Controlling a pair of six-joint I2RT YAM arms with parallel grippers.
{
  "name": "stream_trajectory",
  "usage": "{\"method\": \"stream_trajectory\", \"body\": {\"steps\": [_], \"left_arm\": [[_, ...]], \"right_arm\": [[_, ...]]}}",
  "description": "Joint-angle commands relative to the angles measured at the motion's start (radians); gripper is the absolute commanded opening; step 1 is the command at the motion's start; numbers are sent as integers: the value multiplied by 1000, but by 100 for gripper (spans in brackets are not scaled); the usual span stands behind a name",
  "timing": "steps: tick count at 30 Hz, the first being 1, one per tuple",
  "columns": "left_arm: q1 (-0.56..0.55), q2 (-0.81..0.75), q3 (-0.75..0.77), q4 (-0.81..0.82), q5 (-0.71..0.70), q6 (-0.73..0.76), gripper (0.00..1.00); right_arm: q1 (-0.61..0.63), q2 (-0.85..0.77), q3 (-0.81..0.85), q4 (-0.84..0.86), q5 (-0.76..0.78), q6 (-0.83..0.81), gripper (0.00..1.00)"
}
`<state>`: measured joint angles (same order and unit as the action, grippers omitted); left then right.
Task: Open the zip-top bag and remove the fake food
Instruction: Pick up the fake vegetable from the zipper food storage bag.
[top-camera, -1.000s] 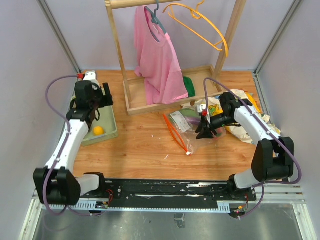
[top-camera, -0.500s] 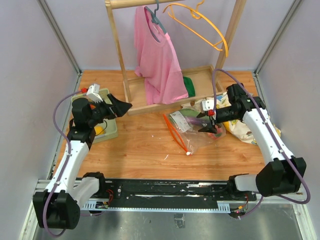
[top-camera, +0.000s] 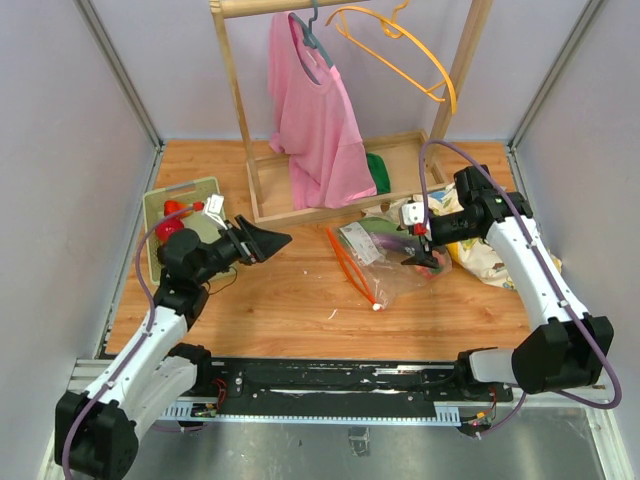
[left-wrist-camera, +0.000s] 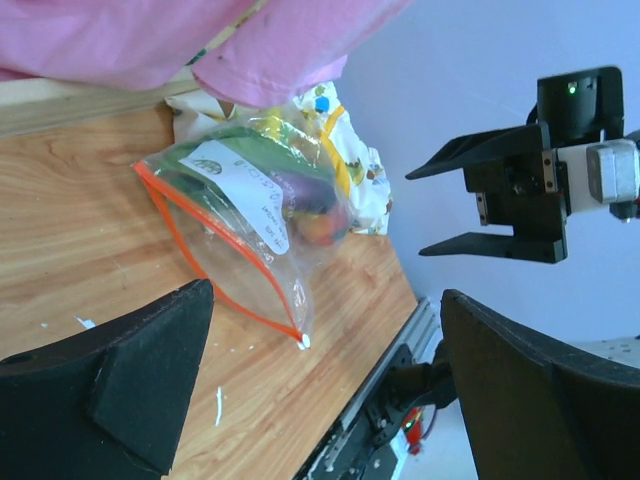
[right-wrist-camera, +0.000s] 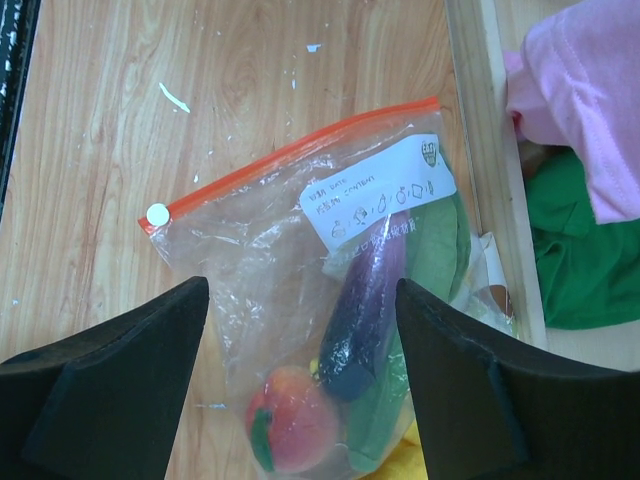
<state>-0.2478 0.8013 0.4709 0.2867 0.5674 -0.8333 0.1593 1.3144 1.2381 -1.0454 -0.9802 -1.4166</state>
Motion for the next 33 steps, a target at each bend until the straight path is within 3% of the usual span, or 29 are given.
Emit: {"method": "stream_trajectory", "body": {"steps": [1, 4, 21, 33], "left_arm": [[-11, -13, -65, 172, -56, -123, 99], [-15, 1, -114, 280, -38, -180, 99], [-231, 88, -124, 253, -239, -97, 92], [-378, 181, -174, 307, -357, -124, 89]], "right_arm": [[-16, -2, 1, -17, 48, -8, 77], [-15, 10, -17, 13, 74, 5, 77], [0, 261, 119, 40, 176, -11, 75], [66, 309, 109, 128, 286, 5, 74]]}}
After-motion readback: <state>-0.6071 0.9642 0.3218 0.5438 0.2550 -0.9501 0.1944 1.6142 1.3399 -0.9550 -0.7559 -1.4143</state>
